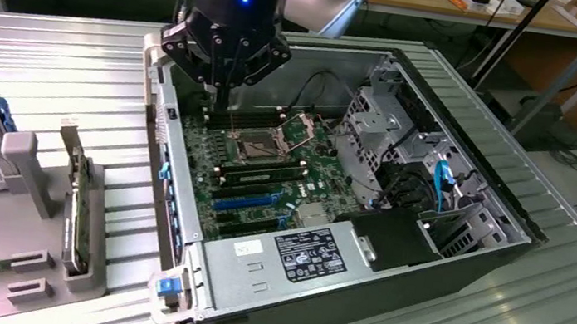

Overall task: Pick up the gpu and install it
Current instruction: 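Reach for the gpu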

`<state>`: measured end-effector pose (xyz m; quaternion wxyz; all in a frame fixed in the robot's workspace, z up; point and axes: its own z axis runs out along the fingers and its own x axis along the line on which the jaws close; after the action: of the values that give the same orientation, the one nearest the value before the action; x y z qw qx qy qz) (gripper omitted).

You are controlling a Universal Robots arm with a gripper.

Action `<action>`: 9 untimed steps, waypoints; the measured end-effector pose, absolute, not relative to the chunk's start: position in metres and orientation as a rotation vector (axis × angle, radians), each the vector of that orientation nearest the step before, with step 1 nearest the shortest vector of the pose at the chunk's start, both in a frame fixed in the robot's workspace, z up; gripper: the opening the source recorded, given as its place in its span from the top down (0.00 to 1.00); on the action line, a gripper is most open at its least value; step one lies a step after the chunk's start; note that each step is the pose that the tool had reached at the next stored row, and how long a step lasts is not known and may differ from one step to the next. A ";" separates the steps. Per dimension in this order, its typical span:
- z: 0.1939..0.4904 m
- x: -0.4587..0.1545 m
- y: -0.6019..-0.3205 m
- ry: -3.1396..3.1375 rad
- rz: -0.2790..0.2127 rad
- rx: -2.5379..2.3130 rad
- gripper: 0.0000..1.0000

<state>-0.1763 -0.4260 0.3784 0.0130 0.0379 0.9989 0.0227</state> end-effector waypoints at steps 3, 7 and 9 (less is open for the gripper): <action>0.378 -0.182 -0.429 3.113 0.071 0.118 0.89; 0.378 -0.190 -0.432 3.113 0.071 0.118 0.89; 0.378 -0.194 -0.434 3.113 0.071 0.118 0.89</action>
<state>-0.1944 -0.4335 0.3784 0.0130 0.0379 0.9989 0.0227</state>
